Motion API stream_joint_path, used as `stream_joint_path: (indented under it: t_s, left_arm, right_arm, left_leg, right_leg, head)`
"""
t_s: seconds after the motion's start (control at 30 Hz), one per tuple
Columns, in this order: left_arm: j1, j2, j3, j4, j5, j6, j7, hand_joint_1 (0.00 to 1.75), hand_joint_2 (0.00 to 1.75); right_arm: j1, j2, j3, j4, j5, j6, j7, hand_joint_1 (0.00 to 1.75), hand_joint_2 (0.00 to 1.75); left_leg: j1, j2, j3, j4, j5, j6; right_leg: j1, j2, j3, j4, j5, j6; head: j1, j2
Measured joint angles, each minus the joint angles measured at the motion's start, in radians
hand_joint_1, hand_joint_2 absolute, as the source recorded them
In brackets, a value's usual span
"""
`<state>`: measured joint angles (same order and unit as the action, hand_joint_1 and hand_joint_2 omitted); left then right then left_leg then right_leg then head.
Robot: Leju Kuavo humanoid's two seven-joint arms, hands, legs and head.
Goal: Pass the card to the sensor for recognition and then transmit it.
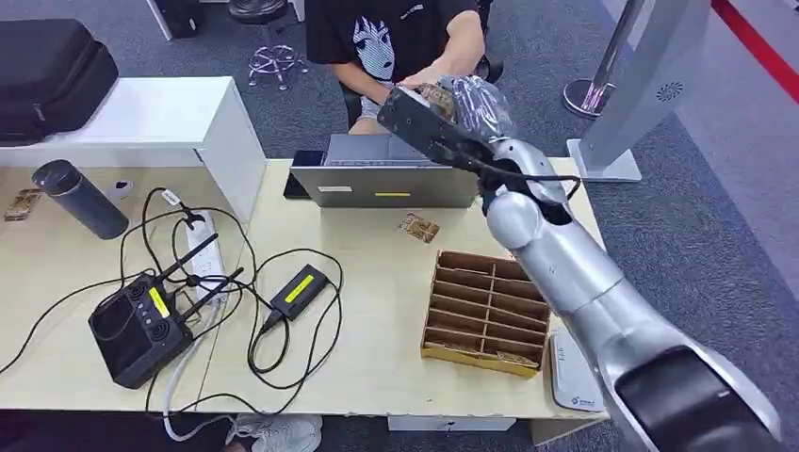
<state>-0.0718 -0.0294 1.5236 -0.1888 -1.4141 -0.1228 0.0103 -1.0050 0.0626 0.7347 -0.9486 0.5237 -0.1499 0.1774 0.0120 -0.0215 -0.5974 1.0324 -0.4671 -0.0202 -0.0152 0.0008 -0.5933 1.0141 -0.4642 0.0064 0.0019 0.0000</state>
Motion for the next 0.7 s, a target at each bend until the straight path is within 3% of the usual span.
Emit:
stream_joint_path:
  t_s: [0.03,0.07,0.1,0.33,0.6,0.7]
  left_arm:
    - [-0.001,0.001,0.0,0.0,0.0,-0.003,0.0,0.0,1.75]
    - [-0.001,0.003,-0.003,0.0,-0.001,-0.004,0.0,0.0,1.75]
    - [-0.001,0.004,-0.01,0.0,-0.001,-0.006,0.0,0.0,1.75]
    - [0.0,0.009,-0.018,0.0,-0.001,-0.006,0.0,0.0,1.75]
    - [0.0,0.01,-0.018,0.0,0.0,-0.006,0.0,0.0,1.75]
    - [0.001,0.01,-0.018,0.0,0.008,-0.002,0.0,0.0,1.75]
  right_arm:
    - [-0.01,0.012,0.001,0.037,0.0,-0.001,0.0,1.75,1.75]
    - [-0.02,0.023,0.003,0.07,0.0,-0.007,-0.001,1.33,1.75]
    - [-0.026,0.033,0.005,0.102,0.0,-0.014,-0.003,0.03,1.75]
    - [-0.031,0.064,0.015,0.211,0.021,-0.057,-0.026,0.0,1.75]
    - [-0.031,0.069,0.023,0.246,0.023,-0.075,-0.038,0.0,1.75]
    - [-0.027,0.069,0.019,0.241,0.006,-0.115,-0.069,0.0,1.75]
  left_leg:
    - [0.0,0.0,0.0,0.0,0.0,0.0]
    - [0.0,0.0,0.0,0.0,0.0,0.0]
    - [0.0,0.0,0.0,0.0,0.0,0.0]
    - [0.0,0.0,-0.001,0.0,-0.001,0.001]
    - [0.0,0.0,-0.001,0.0,0.0,0.001]
    - [0.0,0.0,-0.001,0.0,0.0,0.001]
  right_leg:
    - [0.0,0.0,0.0,0.0,0.0,0.0]
    - [0.0,0.0,0.0,0.0,0.0,0.0]
    - [0.0,0.0,0.0,-0.001,0.0,0.0]
    - [0.0,0.0,-0.001,-0.001,0.0,0.0]
    - [0.0,0.0,-0.001,-0.001,0.0,0.0]
    - [0.0,0.0,-0.002,-0.001,0.0,0.0]
  head:
    - [0.0,0.0]
    - [0.0,0.0]
    - [0.0,0.0]
    - [0.0,0.0]
    - [0.0,0.0]
    - [0.0,0.0]
